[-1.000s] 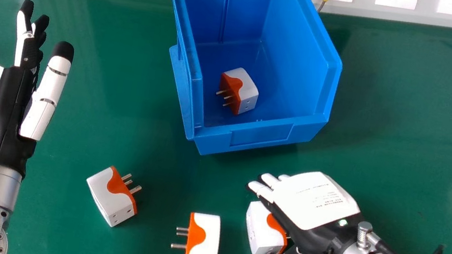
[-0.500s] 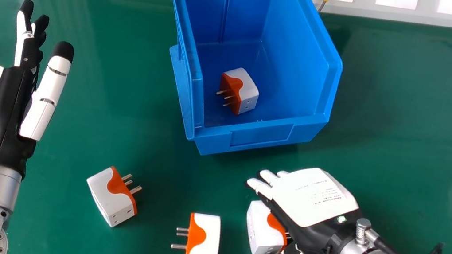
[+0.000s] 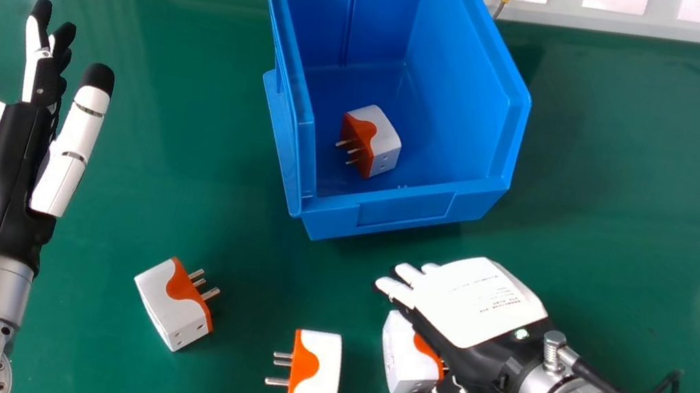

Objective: Pick all objects and put in blue box

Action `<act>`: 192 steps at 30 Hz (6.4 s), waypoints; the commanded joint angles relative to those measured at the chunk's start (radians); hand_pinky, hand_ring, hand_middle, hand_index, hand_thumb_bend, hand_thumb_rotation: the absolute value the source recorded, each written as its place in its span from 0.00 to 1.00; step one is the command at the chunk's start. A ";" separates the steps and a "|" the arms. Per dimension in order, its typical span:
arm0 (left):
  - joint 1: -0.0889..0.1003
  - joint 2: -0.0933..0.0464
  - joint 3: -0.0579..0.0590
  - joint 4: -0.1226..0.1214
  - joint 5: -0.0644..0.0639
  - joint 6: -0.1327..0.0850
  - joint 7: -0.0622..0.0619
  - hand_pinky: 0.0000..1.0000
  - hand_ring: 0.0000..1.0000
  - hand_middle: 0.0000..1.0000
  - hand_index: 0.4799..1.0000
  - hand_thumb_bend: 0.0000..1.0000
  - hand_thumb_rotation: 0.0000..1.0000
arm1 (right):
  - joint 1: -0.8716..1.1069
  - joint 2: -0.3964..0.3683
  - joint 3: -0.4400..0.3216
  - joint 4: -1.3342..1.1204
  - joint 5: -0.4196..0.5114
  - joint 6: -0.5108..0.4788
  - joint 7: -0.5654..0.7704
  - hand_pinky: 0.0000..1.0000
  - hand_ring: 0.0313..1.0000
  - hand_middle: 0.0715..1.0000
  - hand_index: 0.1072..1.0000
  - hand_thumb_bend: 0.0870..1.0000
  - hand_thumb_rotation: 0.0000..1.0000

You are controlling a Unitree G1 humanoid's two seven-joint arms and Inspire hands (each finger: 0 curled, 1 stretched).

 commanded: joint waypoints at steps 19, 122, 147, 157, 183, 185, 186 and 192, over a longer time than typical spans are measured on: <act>-0.010 0.012 0.003 -0.028 0.011 -0.009 0.008 0.99 1.00 1.00 1.00 0.44 1.00 | -0.092 0.003 0.049 0.257 -0.016 -0.183 -0.242 0.63 0.68 0.72 0.71 0.36 0.18; 0.005 0.011 -0.008 -0.024 -0.018 -0.011 0.001 0.99 1.00 1.00 1.00 0.41 1.00 | -1.016 0.285 -0.059 0.925 0.145 -0.089 -0.386 0.05 0.06 0.10 0.41 0.45 0.14; 0.006 0.001 -0.015 -0.035 0.001 -0.009 0.014 1.00 1.00 1.00 1.00 0.41 1.00 | -1.112 0.389 0.025 1.278 0.203 -0.007 -0.533 0.09 0.10 0.19 0.42 0.46 0.11; -0.002 -0.002 -0.025 -0.037 0.005 0.004 0.018 1.00 1.00 1.00 1.00 0.41 1.00 | -1.098 0.352 0.111 1.267 0.163 0.013 -0.513 0.45 0.54 0.59 0.63 0.51 0.28; -0.024 0.001 -0.030 0.003 0.019 -0.025 0.026 1.00 1.00 1.00 1.00 0.40 1.00 | -1.030 0.307 0.115 1.173 0.183 0.044 -0.516 0.97 0.99 0.99 1.00 0.62 0.76; -0.024 -0.001 -0.031 0.003 0.020 -0.026 0.026 1.00 1.00 1.00 1.00 0.40 1.00 | -0.997 0.288 0.091 1.104 0.198 0.051 -0.514 0.97 1.00 1.00 1.00 0.61 0.76; -0.023 -0.002 -0.032 0.000 0.021 -0.025 0.027 1.00 1.00 1.00 1.00 0.40 1.00 | -0.975 0.278 0.077 1.060 0.205 0.058 -0.513 0.97 1.00 1.00 1.00 0.59 0.74; -0.021 -0.002 -0.034 -0.001 0.019 -0.028 0.024 1.00 1.00 1.00 1.00 0.40 1.00 | -0.802 0.215 0.008 0.712 0.202 0.125 -0.507 0.98 1.00 1.00 1.00 0.50 0.65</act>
